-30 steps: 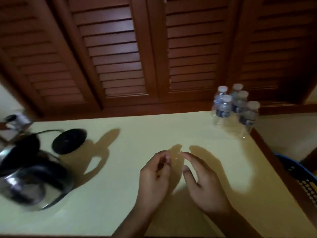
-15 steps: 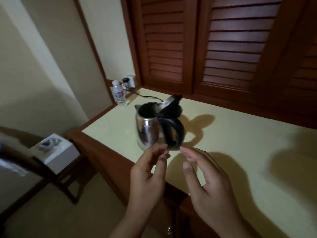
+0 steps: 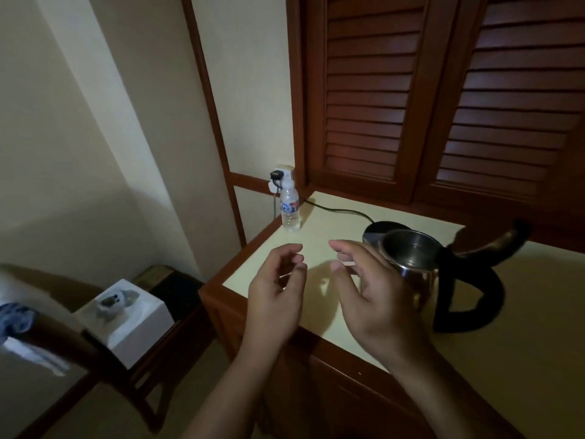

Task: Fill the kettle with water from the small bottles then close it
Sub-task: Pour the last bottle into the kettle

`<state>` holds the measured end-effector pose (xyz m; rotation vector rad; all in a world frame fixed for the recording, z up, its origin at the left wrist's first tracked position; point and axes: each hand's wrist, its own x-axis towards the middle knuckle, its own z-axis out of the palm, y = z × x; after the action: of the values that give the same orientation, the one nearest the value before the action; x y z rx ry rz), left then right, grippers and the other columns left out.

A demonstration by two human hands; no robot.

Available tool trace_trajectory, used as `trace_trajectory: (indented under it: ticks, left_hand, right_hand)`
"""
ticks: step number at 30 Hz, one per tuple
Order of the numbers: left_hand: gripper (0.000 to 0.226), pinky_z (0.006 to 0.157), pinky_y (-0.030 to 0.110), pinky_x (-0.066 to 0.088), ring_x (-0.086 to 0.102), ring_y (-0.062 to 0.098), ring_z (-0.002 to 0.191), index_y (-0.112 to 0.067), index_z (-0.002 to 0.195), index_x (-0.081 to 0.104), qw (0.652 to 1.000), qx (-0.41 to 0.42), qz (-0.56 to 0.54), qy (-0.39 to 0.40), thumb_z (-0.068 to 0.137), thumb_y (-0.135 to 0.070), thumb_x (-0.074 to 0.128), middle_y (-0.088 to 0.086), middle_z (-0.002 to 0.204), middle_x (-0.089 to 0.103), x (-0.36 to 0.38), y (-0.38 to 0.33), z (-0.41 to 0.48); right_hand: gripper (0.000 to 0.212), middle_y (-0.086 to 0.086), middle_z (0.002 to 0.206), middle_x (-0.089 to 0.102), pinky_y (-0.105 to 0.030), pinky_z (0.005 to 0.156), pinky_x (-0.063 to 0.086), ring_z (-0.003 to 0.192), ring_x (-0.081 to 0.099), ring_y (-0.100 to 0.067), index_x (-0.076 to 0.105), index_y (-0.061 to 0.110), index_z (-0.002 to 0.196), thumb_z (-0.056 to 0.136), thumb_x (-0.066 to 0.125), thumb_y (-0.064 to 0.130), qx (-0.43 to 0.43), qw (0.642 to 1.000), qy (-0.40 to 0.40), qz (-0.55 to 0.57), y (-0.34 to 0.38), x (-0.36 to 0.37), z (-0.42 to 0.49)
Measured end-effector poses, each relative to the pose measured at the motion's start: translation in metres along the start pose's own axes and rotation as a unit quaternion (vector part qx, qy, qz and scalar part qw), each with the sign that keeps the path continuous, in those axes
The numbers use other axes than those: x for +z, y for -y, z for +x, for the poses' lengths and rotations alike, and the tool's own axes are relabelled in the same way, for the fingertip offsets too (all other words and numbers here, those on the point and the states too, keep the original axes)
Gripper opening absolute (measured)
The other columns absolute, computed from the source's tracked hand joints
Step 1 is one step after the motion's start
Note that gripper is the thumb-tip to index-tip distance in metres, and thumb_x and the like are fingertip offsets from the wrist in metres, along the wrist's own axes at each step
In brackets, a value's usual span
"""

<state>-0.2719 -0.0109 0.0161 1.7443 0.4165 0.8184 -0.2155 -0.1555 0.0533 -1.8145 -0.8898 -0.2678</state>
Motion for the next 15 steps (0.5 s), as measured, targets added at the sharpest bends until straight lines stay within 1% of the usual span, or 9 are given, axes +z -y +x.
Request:
trace_trajectory:
  ticks: [2, 4, 5, 7, 9, 10, 11, 13, 15]
  left_hand:
    - [0.025, 0.090, 0.025, 0.057, 0.067, 0.000, 0.102, -0.030, 0.125, 0.067, 1.000, -0.003, 0.010, 0.011, 0.103, -0.020, 0.063, -0.018, 0.103, 0.069, -0.012, 0.014, 0.029]
    - [0.026, 0.079, 0.008, 0.050, 0.063, -0.008, 0.099, -0.028, 0.128, 0.064, 0.999, -0.006, 0.031, 0.024, 0.104, -0.021, 0.062, -0.017, 0.104, 0.068, -0.020, 0.026, 0.053]
    - [0.026, 0.075, 0.005, 0.048, 0.062, -0.011, 0.098, -0.028, 0.129, 0.063, 0.999, -0.009, 0.038, 0.032, 0.104, -0.022, 0.062, -0.017, 0.106, 0.067, -0.022, 0.032, 0.065]
    - [0.029, 0.073, 0.003, 0.048, 0.061, -0.010, 0.099, -0.028, 0.131, 0.061, 0.998, -0.008, 0.042, 0.046, 0.103, -0.021, 0.062, -0.016, 0.111, 0.068, -0.023, 0.046, 0.088]
    - [0.033, 0.079, 0.009, 0.051, 0.062, -0.004, 0.105, -0.026, 0.133, 0.060, 0.998, -0.010, 0.044, 0.054, 0.101, -0.019, 0.065, -0.013, 0.118, 0.068, -0.019, 0.061, 0.114]
    - [0.035, 0.085, 0.016, 0.053, 0.063, 0.002, 0.109, -0.025, 0.133, 0.059, 0.997, -0.015, 0.047, 0.054, 0.100, -0.018, 0.068, -0.010, 0.121, 0.067, -0.016, 0.072, 0.129]
    - [0.036, 0.091, 0.024, 0.055, 0.063, 0.008, 0.114, -0.024, 0.131, 0.058, 0.997, -0.021, 0.055, 0.052, 0.097, -0.019, 0.071, -0.007, 0.124, 0.066, -0.013, 0.081, 0.144]
    - [0.047, 0.101, 0.040, 0.057, 0.062, 0.017, 0.123, -0.027, 0.130, 0.052, 0.995, -0.045, 0.065, 0.053, 0.092, -0.023, 0.078, 0.000, 0.134, 0.062, -0.006, 0.095, 0.170]
    - [0.072, 0.107, 0.049, 0.054, 0.058, 0.022, 0.134, -0.025, 0.144, 0.042, 0.991, -0.082, 0.084, 0.063, 0.086, -0.029, 0.084, 0.005, 0.148, 0.054, 0.002, 0.104, 0.193]
  right_hand:
    - [0.032, 0.012, 0.115, 0.064, -0.003, 0.088, 0.041, 0.104, 0.057, 0.008, 0.066, 0.013, 0.128, 0.097, 0.057, 0.019, -0.015, 0.999, -0.022, -0.039, -0.008, 0.029, 0.022]
    - [0.031, 0.002, 0.118, 0.067, -0.004, 0.089, 0.041, 0.106, 0.060, -0.002, 0.066, 0.011, 0.126, 0.097, 0.056, 0.014, 0.017, 0.999, -0.015, -0.040, -0.016, 0.057, 0.044]
    - [0.031, 0.000, 0.122, 0.066, -0.007, 0.090, 0.041, 0.110, 0.061, -0.007, 0.065, 0.012, 0.127, 0.098, 0.055, 0.013, 0.043, 0.998, -0.003, -0.036, -0.019, 0.070, 0.053]
    - [0.034, -0.002, 0.130, 0.063, -0.014, 0.097, 0.041, 0.118, 0.058, -0.013, 0.061, 0.013, 0.133, 0.101, 0.051, 0.014, 0.088, 0.995, 0.028, -0.028, -0.022, 0.092, 0.072]
    - [0.039, -0.003, 0.140, 0.057, -0.026, 0.107, 0.042, 0.126, 0.055, -0.016, 0.055, 0.014, 0.141, 0.103, 0.047, 0.018, 0.108, 0.992, 0.050, -0.036, -0.026, 0.110, 0.091]
    - [0.041, -0.005, 0.143, 0.055, -0.031, 0.109, 0.042, 0.129, 0.054, -0.019, 0.052, 0.014, 0.143, 0.104, 0.045, 0.020, 0.110, 0.991, 0.053, -0.049, -0.029, 0.117, 0.101]
    - [0.042, -0.007, 0.144, 0.055, -0.032, 0.110, 0.041, 0.130, 0.053, -0.022, 0.051, 0.013, 0.144, 0.104, 0.045, 0.020, 0.111, 0.990, 0.053, -0.065, -0.031, 0.123, 0.111]
    - [0.041, -0.010, 0.142, 0.056, -0.026, 0.106, 0.037, 0.129, 0.053, -0.025, 0.051, 0.009, 0.143, 0.104, 0.045, 0.020, 0.111, 0.988, 0.048, -0.095, -0.034, 0.131, 0.127]
    - [0.040, -0.012, 0.139, 0.057, -0.021, 0.099, 0.035, 0.127, 0.054, -0.026, 0.052, 0.008, 0.142, 0.104, 0.046, 0.019, 0.113, 0.986, 0.038, -0.113, -0.035, 0.134, 0.139]
